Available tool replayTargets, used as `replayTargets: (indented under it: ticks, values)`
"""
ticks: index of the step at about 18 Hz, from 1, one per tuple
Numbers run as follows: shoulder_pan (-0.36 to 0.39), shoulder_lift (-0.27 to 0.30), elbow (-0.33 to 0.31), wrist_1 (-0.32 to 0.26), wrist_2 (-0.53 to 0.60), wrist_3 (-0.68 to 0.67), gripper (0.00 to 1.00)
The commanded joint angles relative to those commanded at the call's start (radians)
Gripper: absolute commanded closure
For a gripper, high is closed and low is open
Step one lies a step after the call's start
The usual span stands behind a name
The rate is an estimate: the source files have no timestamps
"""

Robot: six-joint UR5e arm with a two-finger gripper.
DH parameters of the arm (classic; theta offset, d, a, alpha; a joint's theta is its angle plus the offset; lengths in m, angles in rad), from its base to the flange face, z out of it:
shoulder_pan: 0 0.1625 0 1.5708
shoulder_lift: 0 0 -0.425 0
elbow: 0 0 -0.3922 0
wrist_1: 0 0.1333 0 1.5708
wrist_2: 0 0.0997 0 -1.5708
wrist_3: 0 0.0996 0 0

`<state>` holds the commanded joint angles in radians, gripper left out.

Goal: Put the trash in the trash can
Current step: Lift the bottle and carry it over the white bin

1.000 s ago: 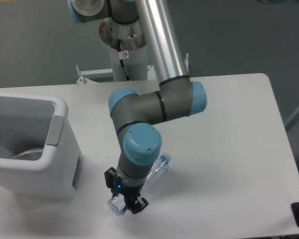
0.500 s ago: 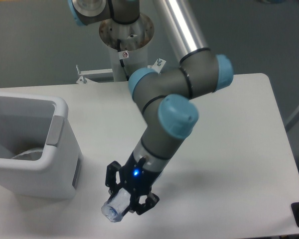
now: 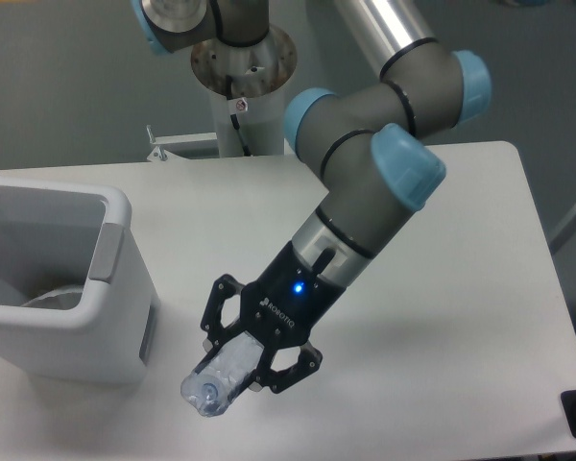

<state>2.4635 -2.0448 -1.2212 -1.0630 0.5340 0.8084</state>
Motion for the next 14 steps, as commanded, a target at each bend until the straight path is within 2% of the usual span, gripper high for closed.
replayTargets:
  ticks: [2, 5, 14]
  values:
    - [0.000, 0.008, 0.009, 0.008, -0.049, 0.003, 0.63]
    - [0.000, 0.020, 0.008, 0.049, -0.173, -0.002, 0.63]
    - [-0.015, 0.113, -0.004, 0.051, -0.396, 0.000, 0.63]
